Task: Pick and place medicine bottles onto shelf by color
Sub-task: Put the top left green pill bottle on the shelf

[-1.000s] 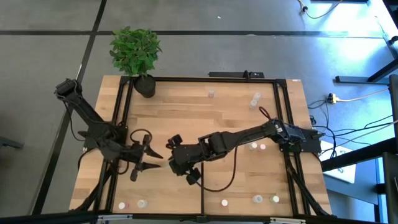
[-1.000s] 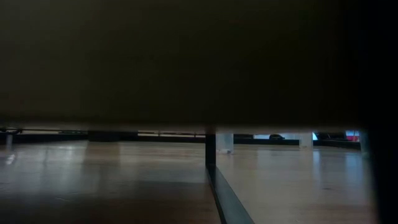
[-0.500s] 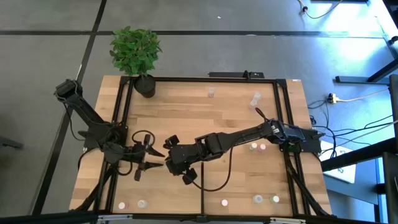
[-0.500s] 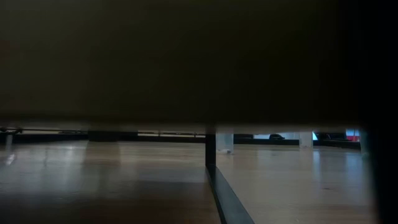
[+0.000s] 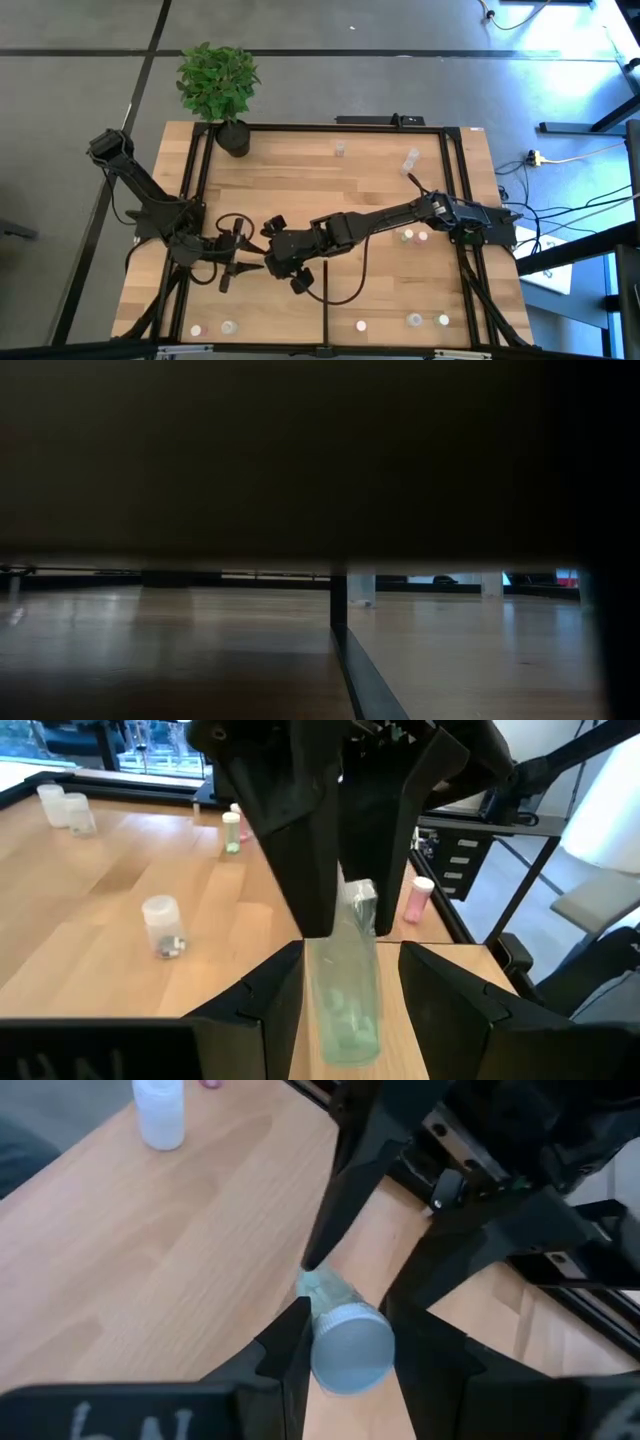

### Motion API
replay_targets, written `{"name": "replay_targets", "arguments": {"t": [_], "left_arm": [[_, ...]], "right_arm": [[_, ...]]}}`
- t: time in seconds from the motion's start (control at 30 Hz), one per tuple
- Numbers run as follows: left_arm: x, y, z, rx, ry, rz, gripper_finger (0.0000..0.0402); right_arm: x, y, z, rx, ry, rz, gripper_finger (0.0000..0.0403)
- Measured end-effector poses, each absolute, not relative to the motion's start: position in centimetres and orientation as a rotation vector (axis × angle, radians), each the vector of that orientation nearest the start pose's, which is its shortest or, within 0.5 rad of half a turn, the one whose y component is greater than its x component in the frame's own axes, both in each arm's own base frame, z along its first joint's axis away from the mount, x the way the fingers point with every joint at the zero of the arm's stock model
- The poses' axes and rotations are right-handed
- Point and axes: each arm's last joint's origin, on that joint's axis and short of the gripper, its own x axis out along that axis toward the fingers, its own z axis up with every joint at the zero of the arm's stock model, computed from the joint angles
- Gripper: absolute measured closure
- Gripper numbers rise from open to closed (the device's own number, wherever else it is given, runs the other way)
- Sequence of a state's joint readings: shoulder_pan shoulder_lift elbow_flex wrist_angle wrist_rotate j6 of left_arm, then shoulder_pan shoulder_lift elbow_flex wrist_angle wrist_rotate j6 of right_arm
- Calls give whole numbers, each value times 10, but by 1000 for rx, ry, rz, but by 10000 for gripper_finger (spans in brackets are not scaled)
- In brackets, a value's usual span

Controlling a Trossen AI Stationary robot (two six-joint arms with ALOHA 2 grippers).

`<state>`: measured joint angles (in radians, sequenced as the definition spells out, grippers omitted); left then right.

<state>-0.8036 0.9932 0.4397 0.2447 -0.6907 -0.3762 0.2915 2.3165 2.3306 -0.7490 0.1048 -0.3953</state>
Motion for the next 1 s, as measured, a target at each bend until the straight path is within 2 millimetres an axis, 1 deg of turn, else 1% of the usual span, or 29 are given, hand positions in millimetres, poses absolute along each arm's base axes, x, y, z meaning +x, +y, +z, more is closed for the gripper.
{"name": "replay_targets", "arguments": {"t": [0.2, 0.37, 0.57, 0.8, 1.0], "left_arm": [[152, -133, 217, -197, 264, -63, 243], [149, -136, 217, -221, 274, -79, 243], [145, -140, 217, -222, 275, -102, 243], [143, -141, 217, -218, 259, -77, 243], [143, -141, 218, -223, 255, -73, 243]], "right_arm": [[492, 151, 296, -509, 681, 372, 280], [490, 150, 293, -512, 709, 379, 280], [499, 146, 272, -541, 755, 403, 280], [507, 145, 246, -548, 802, 448, 280], [506, 146, 240, -540, 828, 483, 280]]}}
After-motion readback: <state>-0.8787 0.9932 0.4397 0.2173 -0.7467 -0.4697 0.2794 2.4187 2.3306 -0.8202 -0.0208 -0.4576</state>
